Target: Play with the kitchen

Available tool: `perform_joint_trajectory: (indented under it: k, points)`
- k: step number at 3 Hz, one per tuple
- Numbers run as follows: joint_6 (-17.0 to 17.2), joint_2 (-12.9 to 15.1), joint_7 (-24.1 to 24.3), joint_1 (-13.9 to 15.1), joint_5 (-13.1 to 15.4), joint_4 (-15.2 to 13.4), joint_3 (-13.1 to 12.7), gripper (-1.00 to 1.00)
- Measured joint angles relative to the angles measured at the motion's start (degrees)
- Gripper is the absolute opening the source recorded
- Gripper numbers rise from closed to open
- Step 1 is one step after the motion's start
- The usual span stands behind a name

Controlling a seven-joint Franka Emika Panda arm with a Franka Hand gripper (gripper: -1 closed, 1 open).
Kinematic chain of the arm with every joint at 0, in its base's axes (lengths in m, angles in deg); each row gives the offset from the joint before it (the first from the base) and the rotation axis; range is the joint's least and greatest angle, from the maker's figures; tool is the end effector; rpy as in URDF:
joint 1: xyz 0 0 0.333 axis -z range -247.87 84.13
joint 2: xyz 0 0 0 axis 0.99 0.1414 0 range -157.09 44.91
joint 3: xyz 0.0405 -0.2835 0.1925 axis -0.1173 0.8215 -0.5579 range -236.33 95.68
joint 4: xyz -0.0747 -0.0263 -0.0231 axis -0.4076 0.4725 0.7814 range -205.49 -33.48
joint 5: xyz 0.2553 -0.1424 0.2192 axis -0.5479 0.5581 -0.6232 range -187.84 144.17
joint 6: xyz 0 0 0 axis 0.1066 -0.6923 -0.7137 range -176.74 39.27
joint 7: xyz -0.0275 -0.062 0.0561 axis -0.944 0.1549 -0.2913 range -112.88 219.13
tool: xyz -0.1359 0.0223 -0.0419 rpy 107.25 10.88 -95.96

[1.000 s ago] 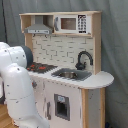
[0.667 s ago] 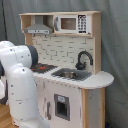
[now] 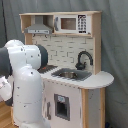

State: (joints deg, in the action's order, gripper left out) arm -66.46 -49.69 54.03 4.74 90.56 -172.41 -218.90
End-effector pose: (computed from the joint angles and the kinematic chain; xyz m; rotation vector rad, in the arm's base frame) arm 0.3175 0.3591 0.4119 0.5778 1.4778 0.5429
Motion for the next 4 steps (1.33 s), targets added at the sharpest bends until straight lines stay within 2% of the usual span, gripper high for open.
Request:
perform_joint_trajectory:
  k: [1, 2, 3, 4]
  points:
    - [-0.31, 0.59, 3.72, 3.07, 1.80, -2.72, 0.41, 1.00]
    - [-4.10, 0.40, 4.67, 6.61, 4.74, -2.47, 0.80, 1.00]
    - [-9.03, -0.63, 6.30, 8.25, 6.84, -1.74, 1.31, 1.00]
    - [-11.91, -3.95, 7.96, 8.28, 6.97, 1.65, 1.35, 1.00]
